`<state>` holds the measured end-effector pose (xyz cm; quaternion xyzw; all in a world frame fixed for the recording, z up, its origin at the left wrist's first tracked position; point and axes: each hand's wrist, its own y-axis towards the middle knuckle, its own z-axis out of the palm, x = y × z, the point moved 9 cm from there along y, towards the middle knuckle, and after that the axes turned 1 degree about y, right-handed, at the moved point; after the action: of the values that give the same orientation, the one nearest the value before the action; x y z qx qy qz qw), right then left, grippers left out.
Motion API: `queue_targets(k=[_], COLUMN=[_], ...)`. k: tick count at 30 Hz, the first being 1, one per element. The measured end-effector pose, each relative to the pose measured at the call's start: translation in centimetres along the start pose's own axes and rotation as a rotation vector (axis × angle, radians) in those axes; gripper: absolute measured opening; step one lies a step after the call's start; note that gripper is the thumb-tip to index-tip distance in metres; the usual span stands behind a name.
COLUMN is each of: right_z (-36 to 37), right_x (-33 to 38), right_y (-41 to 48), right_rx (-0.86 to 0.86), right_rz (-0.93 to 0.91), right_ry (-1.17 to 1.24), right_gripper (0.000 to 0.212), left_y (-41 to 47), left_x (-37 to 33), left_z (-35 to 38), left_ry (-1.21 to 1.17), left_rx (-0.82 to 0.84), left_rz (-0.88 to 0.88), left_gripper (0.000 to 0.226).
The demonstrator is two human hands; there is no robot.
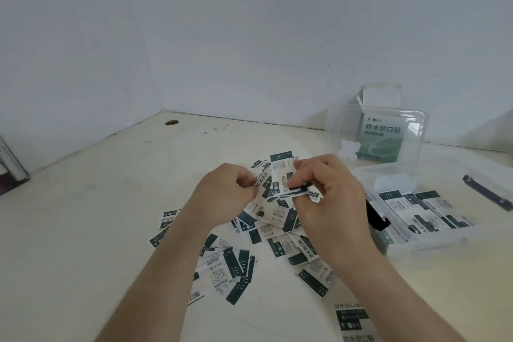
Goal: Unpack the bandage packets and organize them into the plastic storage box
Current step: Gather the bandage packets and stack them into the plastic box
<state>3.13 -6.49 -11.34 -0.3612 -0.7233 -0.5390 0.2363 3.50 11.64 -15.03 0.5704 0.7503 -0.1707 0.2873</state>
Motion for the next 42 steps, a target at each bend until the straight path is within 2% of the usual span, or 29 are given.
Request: queue_targets(k=[4, 8, 10, 13, 15, 18, 22, 27, 30, 32, 34, 36, 39, 42], right_z=[-0.1, -0.4, -0.6, -0.5, -0.5, -0.2, 0.2, 0.7, 0.7, 0.8, 1.7, 2.7, 3.1, 3.3], right_x=[0.3, -0.2, -0.7, -1.0, -0.3, 0.5, -0.1, -0.1, -1.1, -2.2, -2.5, -2.8, -3.6, -4.0], right_y=[-0.3, -0.3, -0.2, -0.1, -0.1, -0.3, -0.3, -0.5, -0.5, -0.5, -0.5, -0.8, -1.0, -1.2], right_rx=[-0.052, -0.069, -0.067, -0.052, -0.053, -0.051, -0.012, 0.034, 0.048, 0.062, 0.167, 0.263, 0.257, 0.261], right_rz=[-0.064, 0.018, 0.061, 0.088, 0.019, -0.070, 0.000, 0.002, 0.155, 0.309, 0.379, 0.421, 0.496, 0.605], right_ry=[-0.035, -0.004, -0.020, -0.046, -0.071, -0.105, -0.026, 0.050, 0.189, 0.315, 0.330, 0.298, 0.392, 0.636], right_gripper=[0.036, 0.047, 0.049, 0.049, 0.044, 0.033, 0.034, 0.031, 0.038, 0.032, 0.015, 0.015, 0.022, 0.028], left_y=[0.0, 0.0, -0.1, -0.5, -0.7, -0.7, -0.5, -1.0, -0.6, -0.6, -0.7, -0.9, -1.1, -1.4], left_x=[0.0, 0.9, 1.0, -0.1, -1.0, -1.3, -0.9, -1.8, -1.7, -1.6, -2.1, -2.7, -3.2, -3.7], left_z=[-1.5, -2.3, -2.1, -0.6, 0.4, 1.3, 1.1, 1.2, -0.2, -1.0, -0.7, -0.2, 0.6, 1.2], left_ry=[-0.320, -0.715, -0.906, -1.113, -1.129, -1.084, -1.047, -1.133, -1.013, -0.883, -0.790, -0.701, -0.786, -1.024], left_rx=[-0.111, -0.152, -0.108, 0.089, 0.181, 0.199, 0.157, 0.190, 0.073, 0.006, 0.019, 0.053, 0.169, 0.326], left_rz=[-0.027, -0.099, -0.136, -0.148, -0.129, -0.123, -0.137, -0.097, -0.003, 0.043, 0.095, 0.138, 0.149, 0.145], left_gripper=[0.008, 0.004, 0.007, 0.010, 0.012, 0.012, 0.016, 0.050, 0.041, 0.038, 0.036, 0.033, 0.029, 0.045])
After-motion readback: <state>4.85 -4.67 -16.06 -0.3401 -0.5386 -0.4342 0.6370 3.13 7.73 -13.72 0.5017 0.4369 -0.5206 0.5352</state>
